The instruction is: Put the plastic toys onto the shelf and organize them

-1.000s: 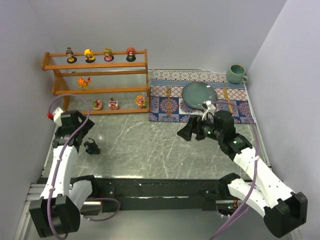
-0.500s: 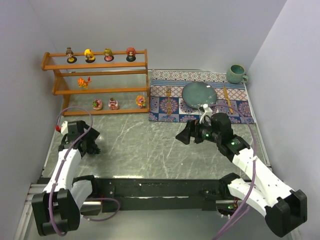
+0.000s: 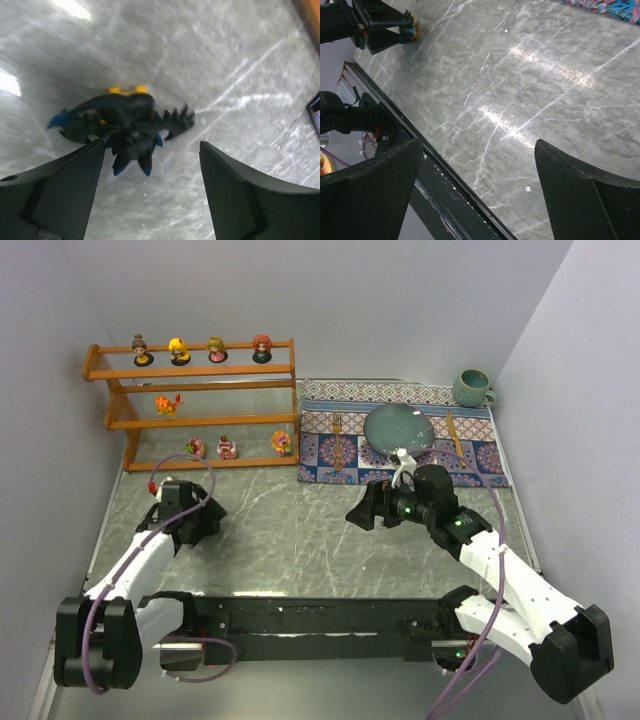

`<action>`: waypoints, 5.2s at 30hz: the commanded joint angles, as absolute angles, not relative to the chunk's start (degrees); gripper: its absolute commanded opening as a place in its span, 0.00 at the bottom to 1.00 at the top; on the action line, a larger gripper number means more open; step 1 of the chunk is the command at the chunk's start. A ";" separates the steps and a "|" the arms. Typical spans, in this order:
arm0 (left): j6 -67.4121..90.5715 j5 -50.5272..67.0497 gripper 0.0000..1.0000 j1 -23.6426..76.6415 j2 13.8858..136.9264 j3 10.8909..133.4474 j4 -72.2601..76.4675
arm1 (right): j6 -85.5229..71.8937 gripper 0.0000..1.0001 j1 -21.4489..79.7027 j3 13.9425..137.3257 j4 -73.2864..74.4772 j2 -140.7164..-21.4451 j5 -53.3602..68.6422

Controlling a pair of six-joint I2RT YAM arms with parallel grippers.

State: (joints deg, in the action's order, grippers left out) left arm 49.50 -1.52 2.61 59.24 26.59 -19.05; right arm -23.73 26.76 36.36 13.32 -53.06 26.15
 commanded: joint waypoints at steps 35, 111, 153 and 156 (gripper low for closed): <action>56.96 -22.07 0.15 19.42 61.09 28.47 -21.97 | -21.80 1.00 31.11 34.89 6.94 -56.51 25.84; 12.74 -20.65 0.87 62.05 65.85 46.15 -3.19 | -48.85 0.00 27.08 40.79 -9.30 -73.66 41.92; 3.60 -5.80 0.93 61.52 71.81 34.72 62.57 | -90.88 0.00 17.14 23.99 -49.66 -61.44 45.18; 4.04 -4.22 0.91 61.35 71.72 35.68 61.80 | -90.88 0.00 17.05 23.30 -49.92 -61.35 44.83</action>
State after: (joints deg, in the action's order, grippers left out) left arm 2.68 -8.14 61.39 71.96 32.08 56.71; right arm -91.05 17.17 23.94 -46.78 -61.54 44.27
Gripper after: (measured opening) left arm 0.924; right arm 0.490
